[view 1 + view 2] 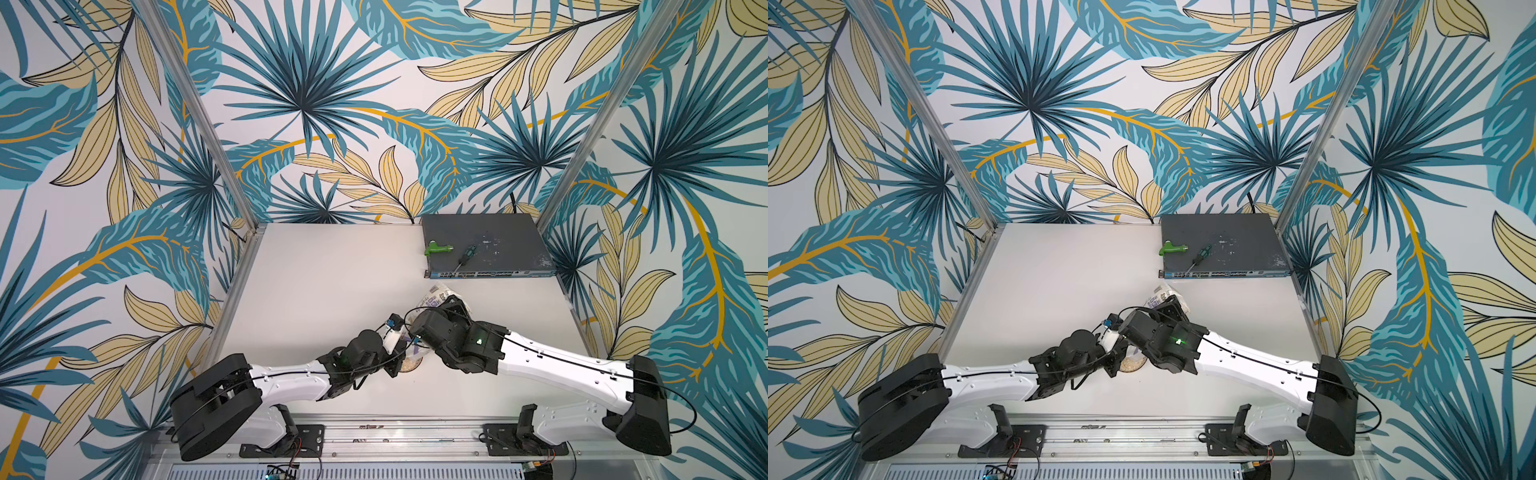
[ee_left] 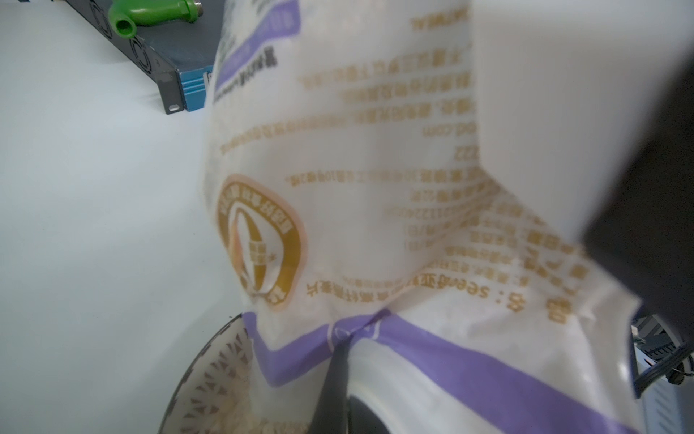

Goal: Pour the oats into the breakfast bowl
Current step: Pour the oats into the bowl.

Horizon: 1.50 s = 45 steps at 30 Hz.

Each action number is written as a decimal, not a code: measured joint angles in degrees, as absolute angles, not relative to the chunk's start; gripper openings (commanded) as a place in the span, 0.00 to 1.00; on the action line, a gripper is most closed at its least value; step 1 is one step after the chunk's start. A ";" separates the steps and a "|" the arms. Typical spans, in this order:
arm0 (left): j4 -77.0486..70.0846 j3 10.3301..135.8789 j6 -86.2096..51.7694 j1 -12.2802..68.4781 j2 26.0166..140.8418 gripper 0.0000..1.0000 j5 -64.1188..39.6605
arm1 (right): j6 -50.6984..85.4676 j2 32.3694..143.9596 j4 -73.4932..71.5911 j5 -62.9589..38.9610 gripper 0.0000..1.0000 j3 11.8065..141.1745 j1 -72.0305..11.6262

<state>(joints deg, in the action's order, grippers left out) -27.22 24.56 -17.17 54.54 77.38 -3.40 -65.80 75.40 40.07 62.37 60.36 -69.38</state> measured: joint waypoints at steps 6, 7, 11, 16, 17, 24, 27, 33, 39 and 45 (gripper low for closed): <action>-27.77 24.58 -17.17 54.54 77.87 0.00 -3.42 | -66.06 75.42 40.10 62.48 0.00 60.42 -69.38; -27.94 24.60 -17.17 54.54 77.97 0.00 -3.42 | -66.28 75.48 40.12 62.50 0.00 60.58 -69.38; -28.99 24.84 -17.17 54.52 78.65 0.00 -3.09 | -67.40 76.90 40.60 62.67 0.00 62.85 -69.38; -29.21 25.02 -17.41 54.33 78.89 0.00 -2.35 | -68.03 78.08 40.75 62.92 0.00 64.10 -69.36; -29.19 25.02 -17.41 54.33 78.91 0.00 -2.35 | -68.07 78.13 40.77 62.94 0.00 64.10 -69.38; -29.19 25.02 -17.41 54.33 78.91 0.00 -2.35 | -68.18 78.13 40.71 62.96 0.00 64.10 -69.38; -29.23 25.02 -17.41 54.33 79.00 0.00 -2.35 | -68.18 78.13 40.73 62.96 0.00 64.10 -69.38; -29.80 25.06 -17.47 54.33 79.20 0.00 -2.35 | -68.34 78.15 41.25 62.96 0.00 64.71 -69.38; -30.87 25.67 -18.04 54.28 80.09 0.00 -2.35 | -68.82 78.89 42.52 63.59 0.00 66.30 -69.38; -30.83 25.67 -18.63 54.26 80.55 0.00 -2.37 | -68.82 79.61 42.48 63.64 0.00 66.39 -69.43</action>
